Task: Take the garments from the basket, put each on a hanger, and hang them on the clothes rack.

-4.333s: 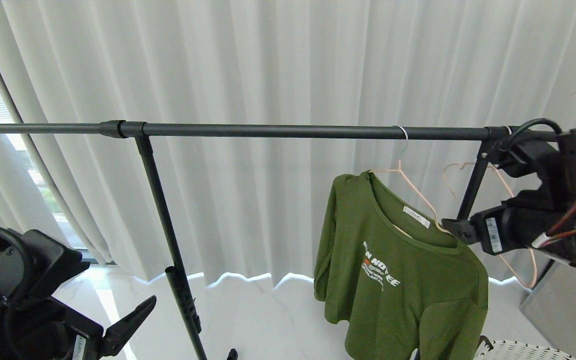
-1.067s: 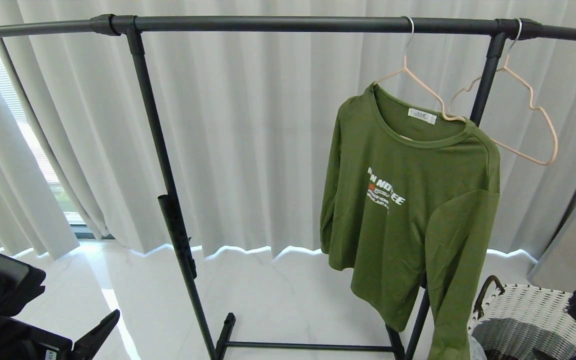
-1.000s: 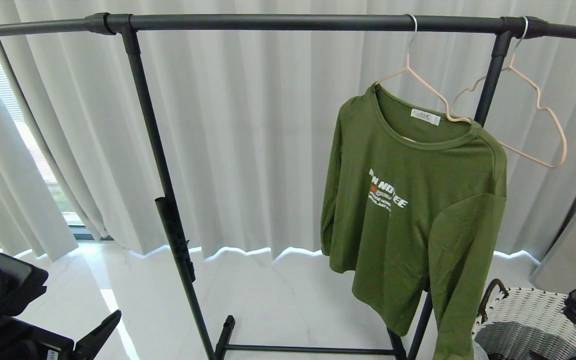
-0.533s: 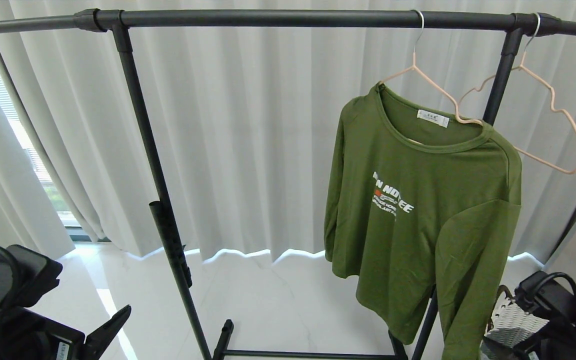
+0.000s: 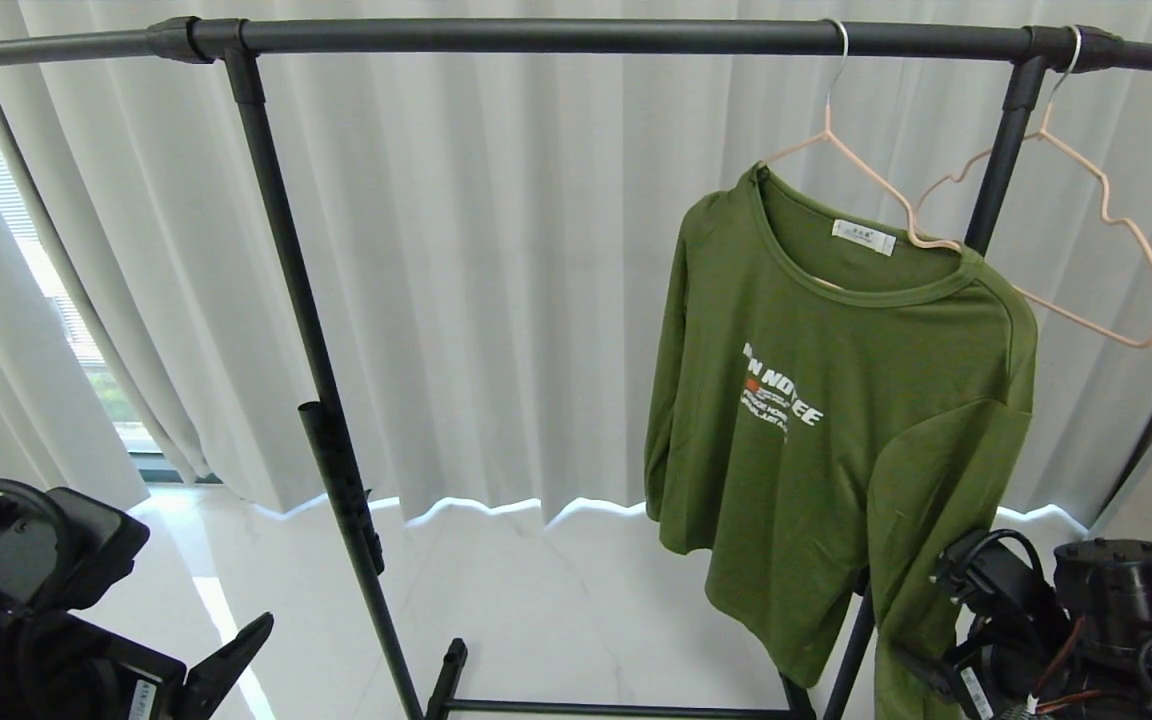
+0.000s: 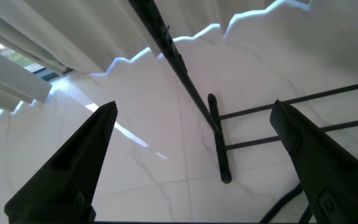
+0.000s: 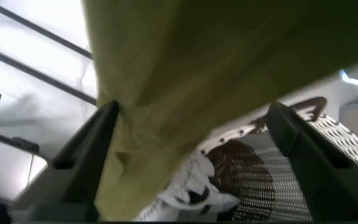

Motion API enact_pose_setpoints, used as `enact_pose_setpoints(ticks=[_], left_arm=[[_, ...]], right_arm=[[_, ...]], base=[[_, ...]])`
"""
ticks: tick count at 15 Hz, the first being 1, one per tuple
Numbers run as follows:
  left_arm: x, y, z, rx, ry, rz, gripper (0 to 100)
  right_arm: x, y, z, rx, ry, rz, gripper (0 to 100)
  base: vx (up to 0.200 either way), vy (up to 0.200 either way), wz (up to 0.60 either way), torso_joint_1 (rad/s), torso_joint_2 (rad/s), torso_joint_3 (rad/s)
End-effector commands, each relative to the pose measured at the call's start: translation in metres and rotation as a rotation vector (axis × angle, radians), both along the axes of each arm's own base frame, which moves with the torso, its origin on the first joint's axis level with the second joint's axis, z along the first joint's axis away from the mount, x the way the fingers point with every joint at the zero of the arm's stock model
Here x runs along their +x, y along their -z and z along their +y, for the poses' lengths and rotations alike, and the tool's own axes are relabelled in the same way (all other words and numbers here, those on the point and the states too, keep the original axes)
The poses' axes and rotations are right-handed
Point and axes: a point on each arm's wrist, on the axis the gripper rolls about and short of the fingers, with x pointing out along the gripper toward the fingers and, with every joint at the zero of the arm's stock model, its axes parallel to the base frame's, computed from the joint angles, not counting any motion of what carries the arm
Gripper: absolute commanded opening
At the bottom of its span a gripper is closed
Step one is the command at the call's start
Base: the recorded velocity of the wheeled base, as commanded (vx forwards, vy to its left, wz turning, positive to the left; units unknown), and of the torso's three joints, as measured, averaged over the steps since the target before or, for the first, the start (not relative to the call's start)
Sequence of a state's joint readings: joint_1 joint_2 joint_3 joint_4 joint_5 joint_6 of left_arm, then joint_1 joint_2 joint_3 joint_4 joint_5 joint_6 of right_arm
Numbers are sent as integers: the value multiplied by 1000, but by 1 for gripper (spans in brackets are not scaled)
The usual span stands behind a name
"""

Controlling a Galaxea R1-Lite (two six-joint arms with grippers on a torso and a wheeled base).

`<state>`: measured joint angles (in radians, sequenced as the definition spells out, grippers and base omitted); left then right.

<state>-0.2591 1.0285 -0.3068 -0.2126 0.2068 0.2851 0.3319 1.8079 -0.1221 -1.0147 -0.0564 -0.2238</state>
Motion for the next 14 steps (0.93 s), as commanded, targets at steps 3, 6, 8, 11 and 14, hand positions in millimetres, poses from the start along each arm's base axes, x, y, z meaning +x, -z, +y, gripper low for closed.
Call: enact_pose_setpoints(ticks=[3, 6, 8, 11, 14], left_arm=[[-1, 1, 0, 0, 0, 0, 100], [-2, 2, 1, 1, 0, 2, 100], [-2, 1, 1, 0, 0, -1, 100], [-4, 0, 1, -2, 0, -10, 100], [-5, -1, 1, -5, 0, -19, 100]], right_arm=[[15, -3, 10, 33, -25, -71, 0], [33, -16, 21, 117, -92, -197, 0], [47, -26, 26, 161, -94, -264, 0], [54, -27, 25, 167, -66, -276, 0], [39, -11, 17, 99, 1, -203, 100]], base=[[0, 0, 0, 0, 0, 0], [0, 0, 0, 0, 0, 0], [0, 0, 0, 0, 0, 0], [0, 0, 0, 0, 0, 0], [0, 0, 0, 0, 0, 0]])
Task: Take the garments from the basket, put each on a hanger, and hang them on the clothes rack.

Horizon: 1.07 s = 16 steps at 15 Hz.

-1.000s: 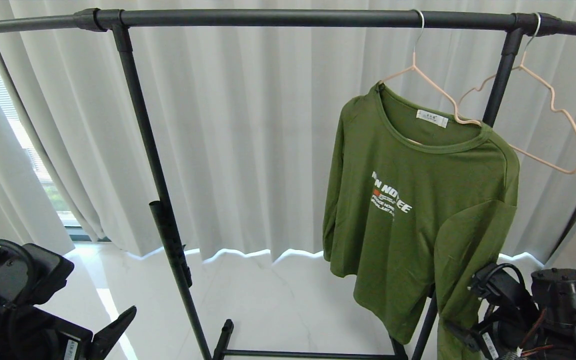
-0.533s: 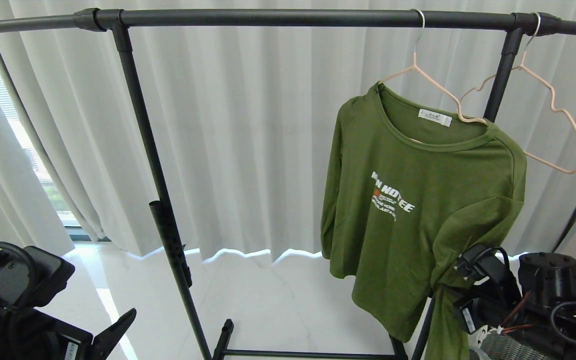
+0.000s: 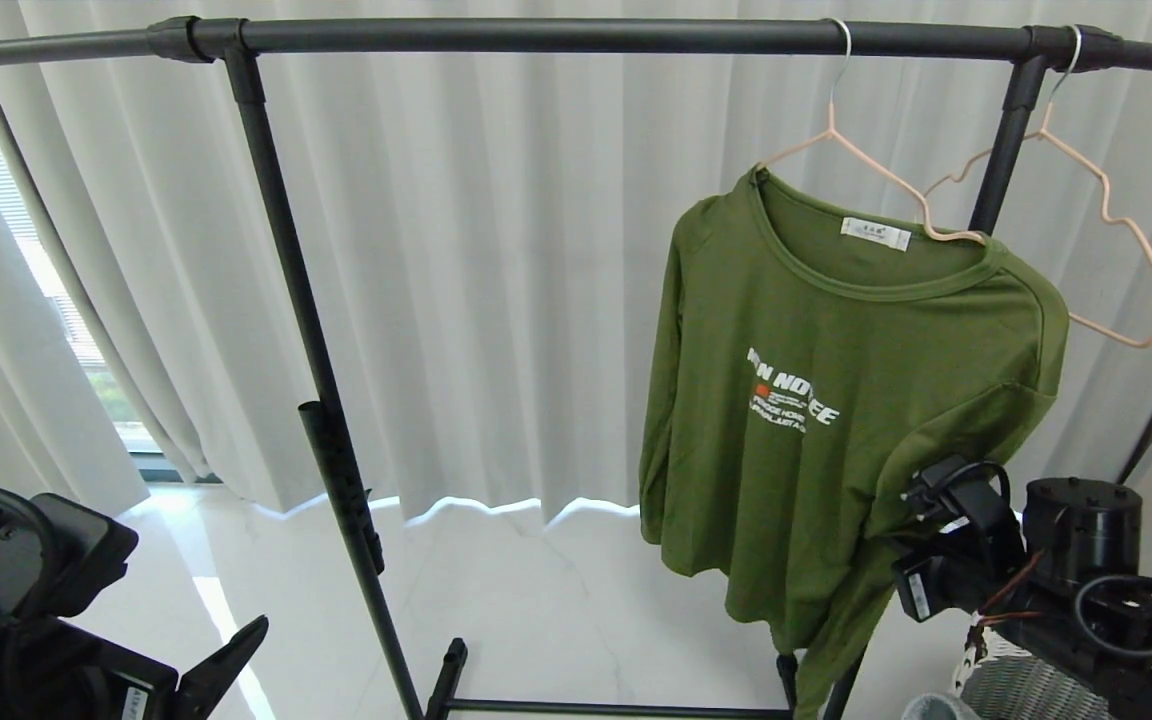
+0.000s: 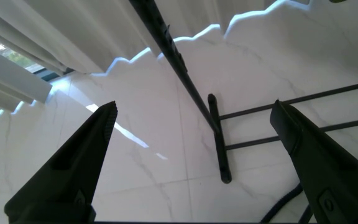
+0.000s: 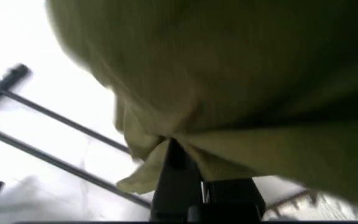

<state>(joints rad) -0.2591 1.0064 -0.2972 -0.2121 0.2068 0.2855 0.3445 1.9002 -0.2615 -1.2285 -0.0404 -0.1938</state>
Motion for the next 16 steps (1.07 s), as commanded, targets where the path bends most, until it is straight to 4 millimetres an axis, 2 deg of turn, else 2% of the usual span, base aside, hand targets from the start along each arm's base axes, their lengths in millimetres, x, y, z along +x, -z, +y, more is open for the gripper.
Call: enact_pose_setpoints(ticks=[1, 4, 9, 16], left_arm=[[-1, -1, 0, -2, 0, -12, 100], [-1, -1, 0, -2, 0, -12, 100], [-2, 0, 0, 0, 0, -5, 100], [-4, 5, 1, 5, 0, 13, 100]], right_arm=[[-12, 11, -5, -35, 30, 60, 100], [-25, 19, -14, -97, 90, 103, 100], [-53, 36, -29, -215, 76, 223, 100], [-54, 64, -32, -325, 91, 360, 100]], base=[[0, 0, 0, 0, 0, 0], [0, 0, 0, 0, 0, 0], [0, 0, 0, 0, 0, 0], [0, 0, 0, 0, 0, 0]])
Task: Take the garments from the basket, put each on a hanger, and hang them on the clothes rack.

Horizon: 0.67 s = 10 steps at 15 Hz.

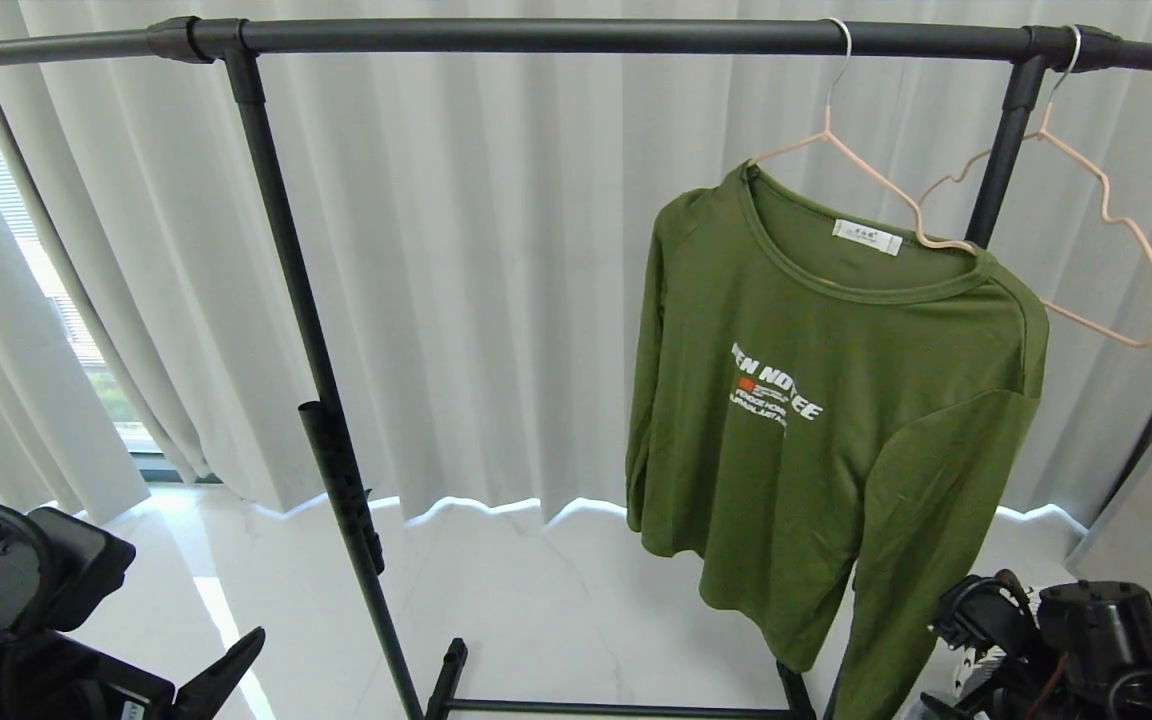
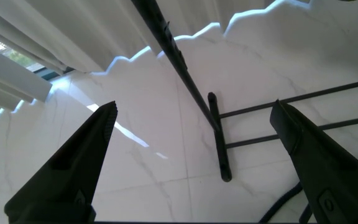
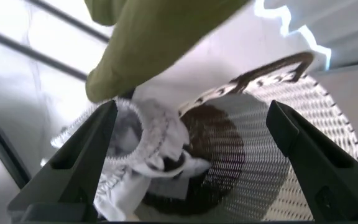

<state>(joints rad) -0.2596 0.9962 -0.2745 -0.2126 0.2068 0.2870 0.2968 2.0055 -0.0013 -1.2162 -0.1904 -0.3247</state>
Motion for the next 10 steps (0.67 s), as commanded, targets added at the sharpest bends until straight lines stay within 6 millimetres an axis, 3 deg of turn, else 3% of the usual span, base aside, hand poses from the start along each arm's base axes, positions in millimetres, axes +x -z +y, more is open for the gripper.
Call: enact_pose_setpoints(ticks=[1, 6, 10], left_arm=[[0, 2, 0, 2, 1, 9, 100], [-1, 5, 0, 6, 1, 21, 100], [-3, 10, 0, 11, 9, 40, 100]], right_arm=[[7, 16, 2, -25, 7, 59, 100], [20, 34, 2, -115, 57, 87, 100], [18, 35, 0, -150, 86, 100, 100]], base=[[0, 0, 0, 0, 0, 0], [0, 0, 0, 0, 0, 0], [0, 0, 0, 0, 0, 0]])
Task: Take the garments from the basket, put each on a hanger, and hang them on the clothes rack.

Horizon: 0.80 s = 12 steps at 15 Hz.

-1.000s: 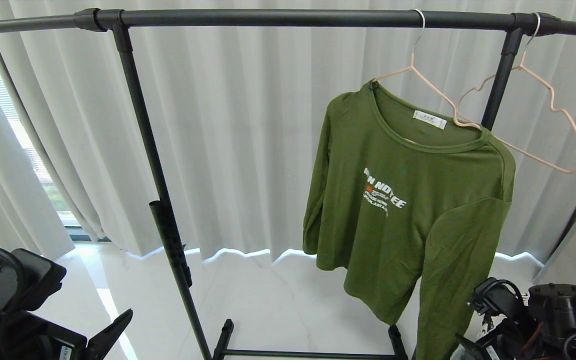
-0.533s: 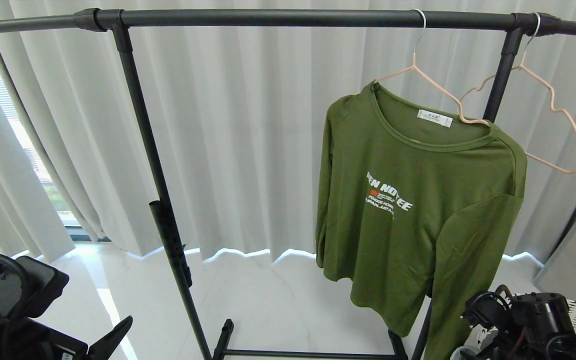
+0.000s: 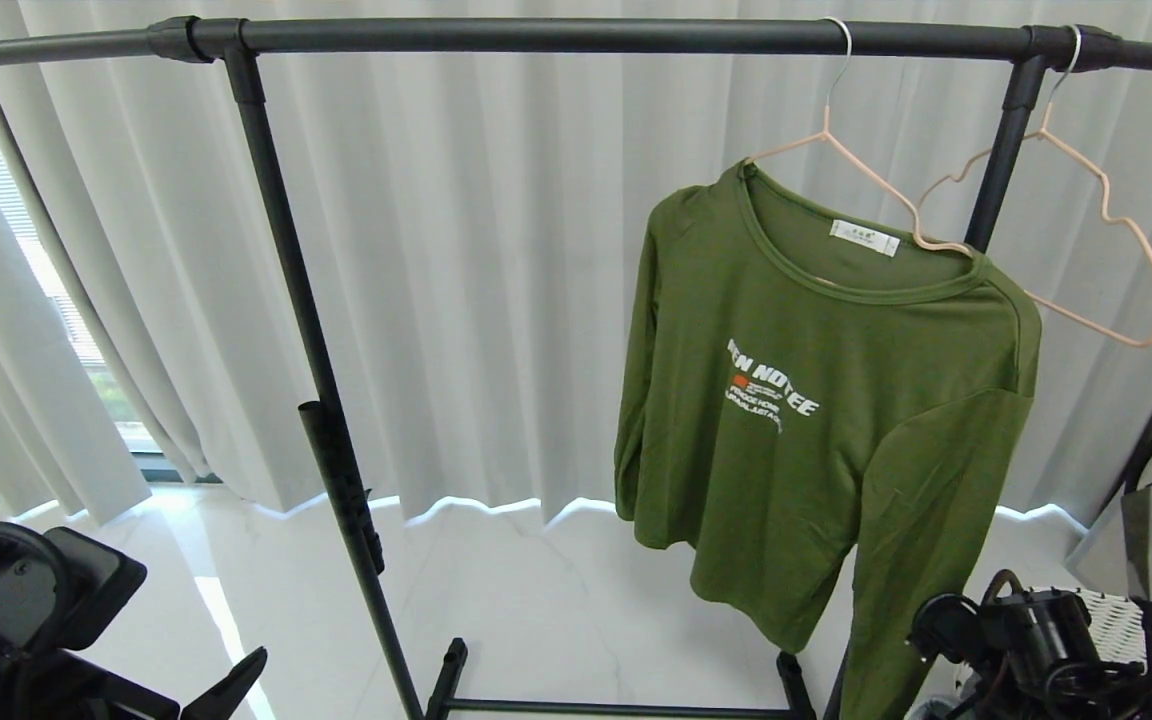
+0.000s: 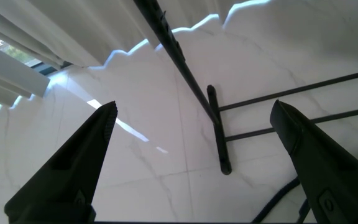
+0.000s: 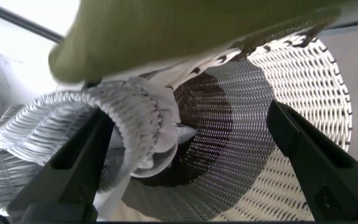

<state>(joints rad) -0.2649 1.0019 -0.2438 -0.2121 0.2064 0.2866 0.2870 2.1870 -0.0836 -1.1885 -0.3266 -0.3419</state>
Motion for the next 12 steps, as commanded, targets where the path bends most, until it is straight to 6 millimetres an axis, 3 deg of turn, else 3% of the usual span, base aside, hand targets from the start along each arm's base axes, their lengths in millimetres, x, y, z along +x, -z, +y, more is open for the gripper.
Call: enact_pose_setpoints(ticks=[1, 2, 3, 7, 12], left_arm=[[-1, 2, 0, 3, 3, 7, 100], [-1, 2, 0, 2, 3, 6, 100], [-1, 2, 0, 3, 3, 7, 100], [-1, 3, 0, 3, 2, 12, 100], [-6, 5, 1, 1, 3, 2, 100]], right_arm=[[0, 1, 0, -1, 1, 7, 100], [0, 1, 0, 0, 1, 5, 100], [-2, 1, 2, 1, -6, 6, 0], [-9, -10, 15, -5, -47, -43, 0], [-26, -46, 15, 42, -74, -168, 0]], base=[[0, 0, 0, 0, 0, 0], [0, 0, 0, 0, 0, 0], [0, 0, 0, 0, 0, 0], [0, 0, 0, 0, 0, 0], [0, 0, 0, 0, 0, 0]])
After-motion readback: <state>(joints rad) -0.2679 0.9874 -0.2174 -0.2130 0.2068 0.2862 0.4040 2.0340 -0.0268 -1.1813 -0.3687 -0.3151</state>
